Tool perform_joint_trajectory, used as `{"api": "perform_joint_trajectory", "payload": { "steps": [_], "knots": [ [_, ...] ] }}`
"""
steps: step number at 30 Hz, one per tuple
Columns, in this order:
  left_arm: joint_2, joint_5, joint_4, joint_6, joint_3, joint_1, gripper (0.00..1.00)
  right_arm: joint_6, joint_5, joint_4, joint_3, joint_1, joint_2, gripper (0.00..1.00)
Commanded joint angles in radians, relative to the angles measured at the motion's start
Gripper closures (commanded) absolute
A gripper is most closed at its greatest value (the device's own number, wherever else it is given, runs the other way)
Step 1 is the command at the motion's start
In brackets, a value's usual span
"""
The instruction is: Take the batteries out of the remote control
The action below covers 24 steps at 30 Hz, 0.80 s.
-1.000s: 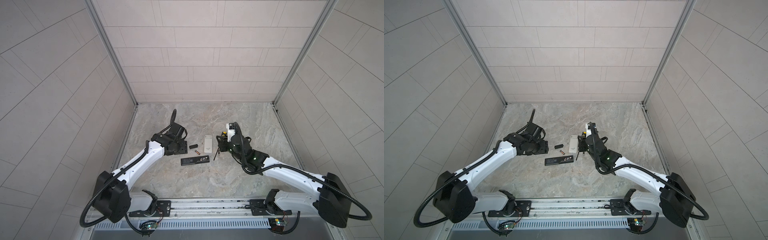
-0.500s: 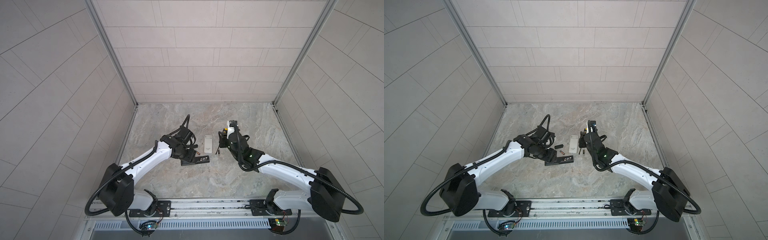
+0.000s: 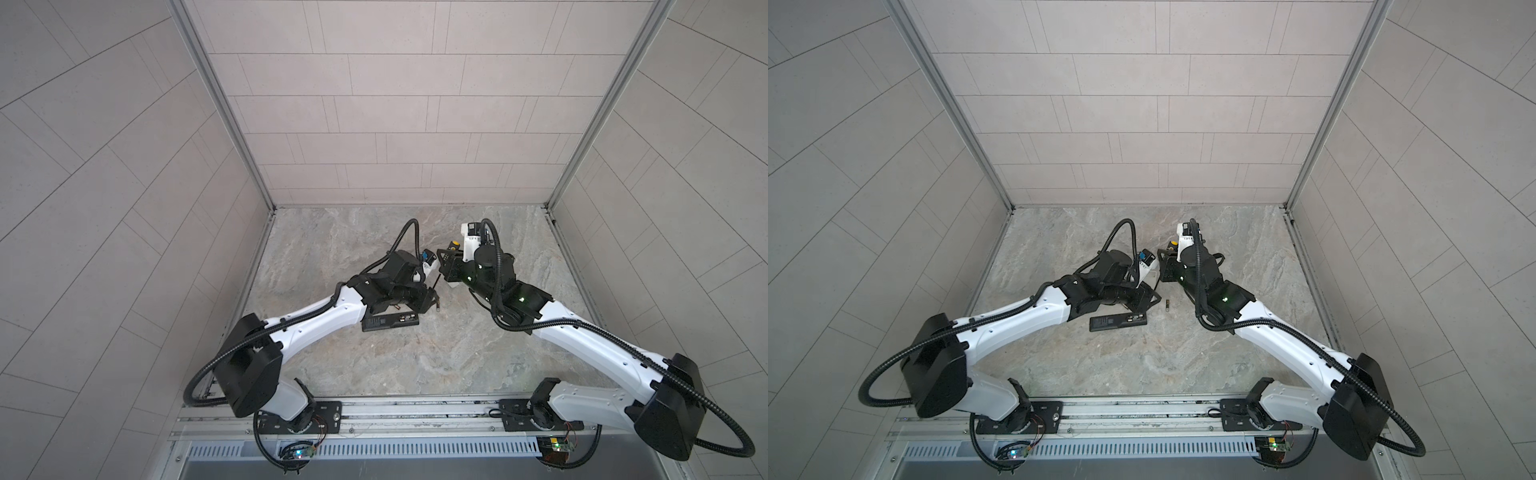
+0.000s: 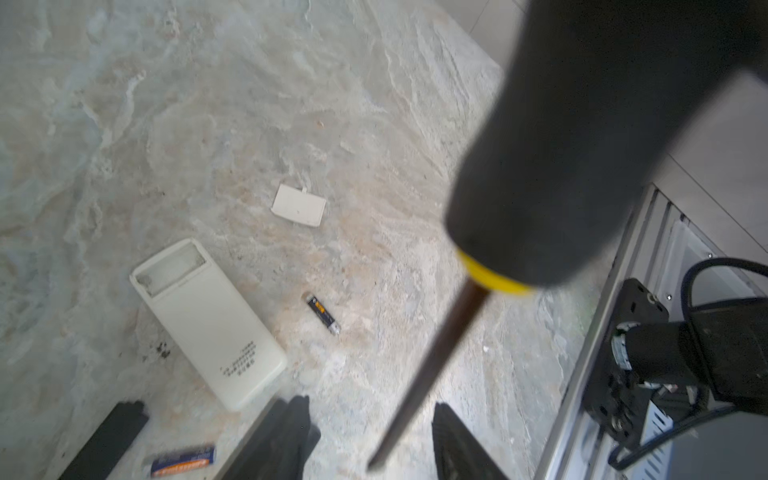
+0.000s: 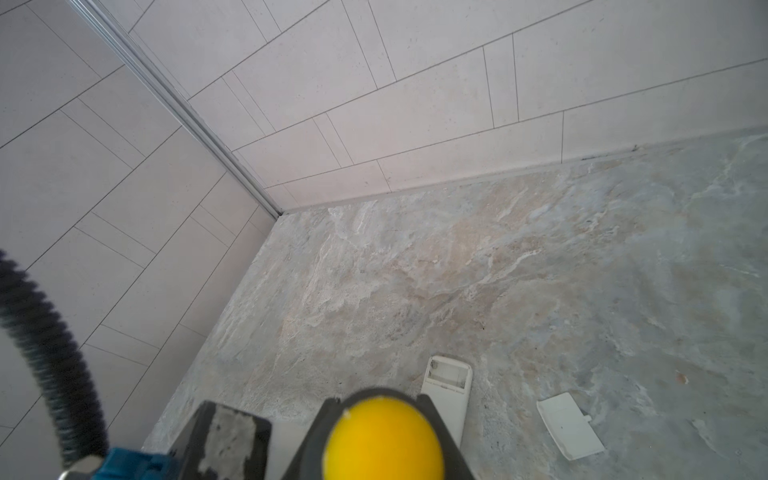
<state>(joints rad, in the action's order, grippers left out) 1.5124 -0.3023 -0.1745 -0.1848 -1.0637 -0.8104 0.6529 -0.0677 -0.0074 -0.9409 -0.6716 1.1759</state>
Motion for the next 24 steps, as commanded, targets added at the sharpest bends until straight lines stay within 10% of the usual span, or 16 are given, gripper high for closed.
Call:
{"api": "perform_joint_trajectory", "payload": {
  "steps": [1, 12, 24],
  "knots": [
    [0.015, -0.031, 0.116, 0.027, -0.031, -0.004, 0.57, 0.031, 0.047, -0.057, -0.033, 0.000, -0.028, 0.86],
    [-0.050, -0.058, 0.246, 0.110, 0.054, -0.019, 1.00, 0.095, 0.129, -0.152, -0.039, 0.079, -0.055, 0.83],
    [-0.107, -0.022, 0.104, 0.383, 0.036, -0.020, 1.00, -0.005, 0.488, -0.490, -0.205, 0.257, -0.027, 0.54]
  ]
}}
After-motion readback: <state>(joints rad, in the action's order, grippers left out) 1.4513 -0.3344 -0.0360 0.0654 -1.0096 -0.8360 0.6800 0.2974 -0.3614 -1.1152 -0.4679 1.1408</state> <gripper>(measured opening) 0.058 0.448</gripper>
